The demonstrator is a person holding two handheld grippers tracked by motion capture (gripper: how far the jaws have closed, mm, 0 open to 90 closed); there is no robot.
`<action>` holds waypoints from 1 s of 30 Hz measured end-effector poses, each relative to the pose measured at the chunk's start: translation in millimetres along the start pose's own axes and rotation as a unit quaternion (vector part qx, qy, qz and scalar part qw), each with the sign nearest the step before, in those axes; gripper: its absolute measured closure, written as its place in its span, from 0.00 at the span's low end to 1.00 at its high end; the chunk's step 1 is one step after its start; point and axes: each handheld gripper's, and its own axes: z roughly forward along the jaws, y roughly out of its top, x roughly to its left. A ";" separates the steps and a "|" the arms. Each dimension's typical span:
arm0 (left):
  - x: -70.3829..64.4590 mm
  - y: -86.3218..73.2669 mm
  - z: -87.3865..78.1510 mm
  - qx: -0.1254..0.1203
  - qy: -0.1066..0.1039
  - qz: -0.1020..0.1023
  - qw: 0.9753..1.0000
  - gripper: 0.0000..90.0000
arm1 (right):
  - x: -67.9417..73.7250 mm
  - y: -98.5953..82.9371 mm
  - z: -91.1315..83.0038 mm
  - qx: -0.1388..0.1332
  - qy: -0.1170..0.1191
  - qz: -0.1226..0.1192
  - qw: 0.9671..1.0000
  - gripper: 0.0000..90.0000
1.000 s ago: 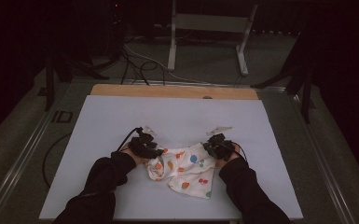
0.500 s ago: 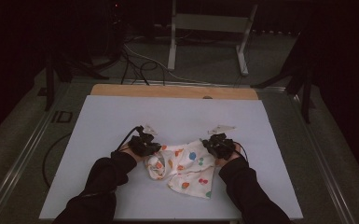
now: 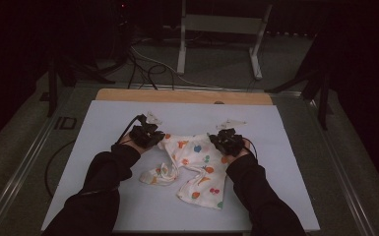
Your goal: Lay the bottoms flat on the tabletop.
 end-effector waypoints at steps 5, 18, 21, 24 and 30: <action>4.0 8.6 -0.6 -0.010 0.013 -0.005 1.000 0.95 | -10.9 12.2 7.0 -0.006 -0.011 0.014 1.000 1.00; 24.5 28.7 25.2 0.005 0.088 -0.005 0.996 0.95 | -24.4 34.9 30.3 -0.015 -0.018 0.030 0.999 1.00; 28.4 29.2 30.5 0.006 0.087 -0.012 0.996 0.95 | -26.6 36.9 37.8 -0.009 -0.021 0.033 0.999 1.00; 32.8 29.4 41.0 0.015 0.093 -0.018 0.995 0.95 | -28.8 38.3 45.7 -0.004 -0.025 0.031 0.999 1.00; 35.4 32.3 55.0 0.029 0.098 -0.017 0.995 0.95 | -32.4 39.4 57.5 0.008 -0.037 0.035 0.999 1.00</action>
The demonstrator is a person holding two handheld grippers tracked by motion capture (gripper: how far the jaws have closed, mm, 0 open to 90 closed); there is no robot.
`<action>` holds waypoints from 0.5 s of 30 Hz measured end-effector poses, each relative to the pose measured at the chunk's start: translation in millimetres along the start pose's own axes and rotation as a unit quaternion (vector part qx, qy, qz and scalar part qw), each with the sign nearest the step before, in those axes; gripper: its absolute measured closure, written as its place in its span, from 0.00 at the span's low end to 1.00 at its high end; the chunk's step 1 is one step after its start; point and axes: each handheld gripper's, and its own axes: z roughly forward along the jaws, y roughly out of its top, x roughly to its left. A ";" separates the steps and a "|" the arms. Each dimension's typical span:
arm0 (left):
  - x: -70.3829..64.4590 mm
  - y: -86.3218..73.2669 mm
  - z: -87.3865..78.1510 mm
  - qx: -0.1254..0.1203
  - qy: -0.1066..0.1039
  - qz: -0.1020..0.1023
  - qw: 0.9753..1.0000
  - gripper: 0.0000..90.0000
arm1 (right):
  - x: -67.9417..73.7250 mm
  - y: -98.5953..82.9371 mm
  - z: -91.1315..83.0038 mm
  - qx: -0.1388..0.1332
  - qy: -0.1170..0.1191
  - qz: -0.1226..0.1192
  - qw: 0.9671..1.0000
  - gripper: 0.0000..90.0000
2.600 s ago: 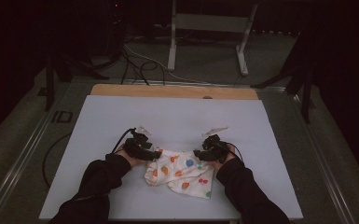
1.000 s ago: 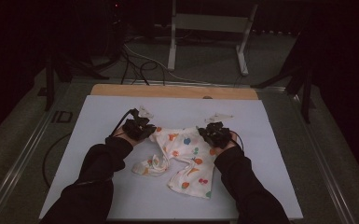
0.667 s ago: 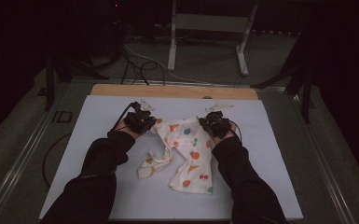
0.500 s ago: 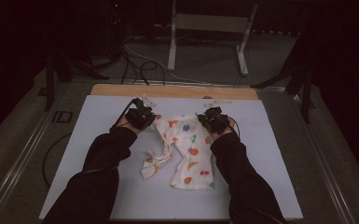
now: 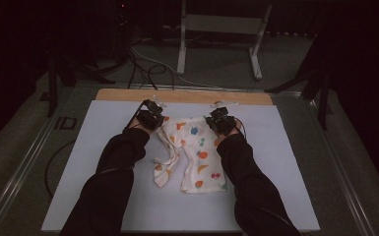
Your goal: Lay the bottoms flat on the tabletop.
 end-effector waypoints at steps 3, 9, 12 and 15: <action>-0.1 1.8 9.0 0.005 -0.002 -0.004 1.000 0.95 | -3.1 0.9 8.0 0.006 -0.010 0.007 1.000 0.99; -0.7 0.8 19.5 0.016 -0.006 -0.012 1.000 0.94 | -7.9 4.1 16.0 0.008 -0.010 0.014 1.000 0.99; -1.2 -0.4 22.1 0.024 -0.009 -0.017 1.000 0.83 | -7.3 3.0 18.6 0.008 -0.008 0.018 1.000 0.91; -0.2 0.3 19.2 0.020 -0.009 -0.023 0.999 0.56 | -9.2 2.2 22.6 0.026 0.009 0.033 0.999 0.61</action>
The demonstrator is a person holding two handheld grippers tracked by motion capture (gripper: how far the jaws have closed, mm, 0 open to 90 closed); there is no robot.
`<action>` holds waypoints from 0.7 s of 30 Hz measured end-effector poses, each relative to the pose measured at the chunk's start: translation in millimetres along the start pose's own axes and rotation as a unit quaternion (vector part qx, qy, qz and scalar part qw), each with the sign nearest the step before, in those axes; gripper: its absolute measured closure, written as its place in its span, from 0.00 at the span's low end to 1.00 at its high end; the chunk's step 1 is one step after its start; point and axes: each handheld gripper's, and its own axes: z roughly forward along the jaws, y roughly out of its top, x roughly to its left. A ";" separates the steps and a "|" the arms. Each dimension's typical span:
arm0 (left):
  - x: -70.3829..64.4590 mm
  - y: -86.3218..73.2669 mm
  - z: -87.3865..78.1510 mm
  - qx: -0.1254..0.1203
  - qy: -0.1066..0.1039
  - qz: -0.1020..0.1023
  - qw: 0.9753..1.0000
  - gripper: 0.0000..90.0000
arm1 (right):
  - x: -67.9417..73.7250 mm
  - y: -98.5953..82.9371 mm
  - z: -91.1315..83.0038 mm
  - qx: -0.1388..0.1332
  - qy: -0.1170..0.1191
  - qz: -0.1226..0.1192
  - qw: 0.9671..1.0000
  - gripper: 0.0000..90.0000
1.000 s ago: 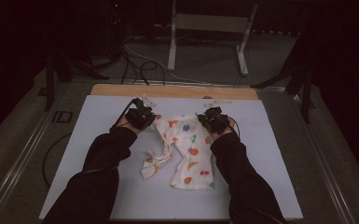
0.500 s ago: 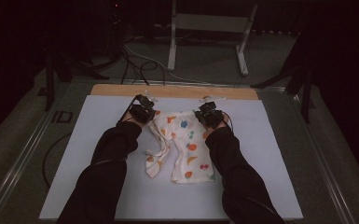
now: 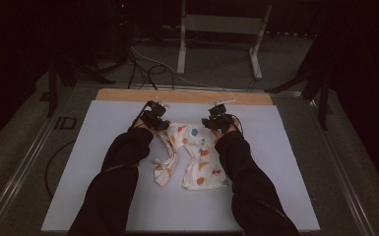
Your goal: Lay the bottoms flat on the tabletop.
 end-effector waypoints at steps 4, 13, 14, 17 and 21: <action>1.2 1.6 -5.8 -0.001 -0.021 -0.009 1.000 0.39 | -3.8 -2.4 -3.6 -0.005 -0.006 0.011 1.000 0.39; -2.7 2.3 -13.5 -0.004 -0.060 -0.015 0.998 0.15 | 1.9 -2.9 -12.1 -0.016 0.012 -0.004 1.000 0.16; -3.6 2.3 -15.0 -0.004 -0.064 -0.014 0.998 0.13 | 2.7 -2.7 -13.7 -0.016 0.018 -0.004 1.000 0.16; -5.8 3.3 -19.9 -0.010 -0.069 -0.016 0.997 0.08 | 5.4 -2.3 -16.2 -0.018 0.022 -0.010 1.000 0.16; -8.9 3.5 -28.6 -0.015 -0.088 -0.005 0.996 0.02 | 8.6 -3.9 -21.4 -0.022 0.027 -0.016 0.999 0.16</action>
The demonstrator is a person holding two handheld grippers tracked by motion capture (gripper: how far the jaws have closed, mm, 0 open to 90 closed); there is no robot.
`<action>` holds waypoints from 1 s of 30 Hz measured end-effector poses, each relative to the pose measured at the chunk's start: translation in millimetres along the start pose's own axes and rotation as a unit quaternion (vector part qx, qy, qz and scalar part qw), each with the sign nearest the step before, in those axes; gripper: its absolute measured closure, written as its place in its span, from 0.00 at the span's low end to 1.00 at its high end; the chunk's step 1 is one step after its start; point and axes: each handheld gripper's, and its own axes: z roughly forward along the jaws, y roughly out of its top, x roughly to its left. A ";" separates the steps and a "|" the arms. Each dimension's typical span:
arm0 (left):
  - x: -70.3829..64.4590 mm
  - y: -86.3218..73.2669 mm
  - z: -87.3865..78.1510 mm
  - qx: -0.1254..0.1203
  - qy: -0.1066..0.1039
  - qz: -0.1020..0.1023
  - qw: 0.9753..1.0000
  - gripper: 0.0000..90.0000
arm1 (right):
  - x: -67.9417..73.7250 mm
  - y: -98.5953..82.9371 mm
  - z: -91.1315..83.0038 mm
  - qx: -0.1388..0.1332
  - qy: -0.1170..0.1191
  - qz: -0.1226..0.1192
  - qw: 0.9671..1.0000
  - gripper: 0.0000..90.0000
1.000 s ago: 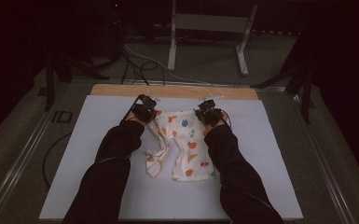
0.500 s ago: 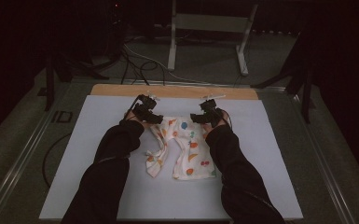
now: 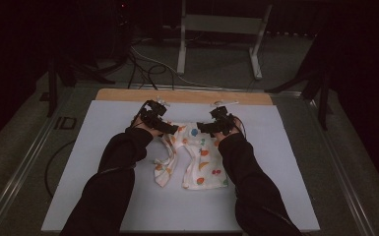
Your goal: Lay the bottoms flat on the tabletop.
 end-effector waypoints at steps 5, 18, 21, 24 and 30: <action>-3.2 -4.1 -7.4 -0.009 -0.009 0.006 1.000 0.01 | 1.9 -5.0 -5.3 -0.005 0.016 -0.004 1.000 0.16; -11.9 -14.6 -32.3 -0.016 -0.045 0.032 0.998 0.03 | 10.4 -18.3 -23.3 -0.010 0.028 -0.028 0.999 0.16; -14.5 -19.0 -37.2 -0.013 -0.048 0.037 0.998 0.04 | 12.5 -23.9 -29.3 -0.012 0.031 -0.031 0.999 0.16; -16.1 -23.1 -43.8 -0.011 -0.057 0.045 0.997 0.04 | 13.7 -29.8 -35.0 -0.012 0.036 -0.031 0.999 0.16; -19.8 -32.3 -56.0 -0.019 -0.075 0.054 0.996 0.04 | 17.0 -40.9 -46.6 -0.014 0.045 -0.039 0.998 0.16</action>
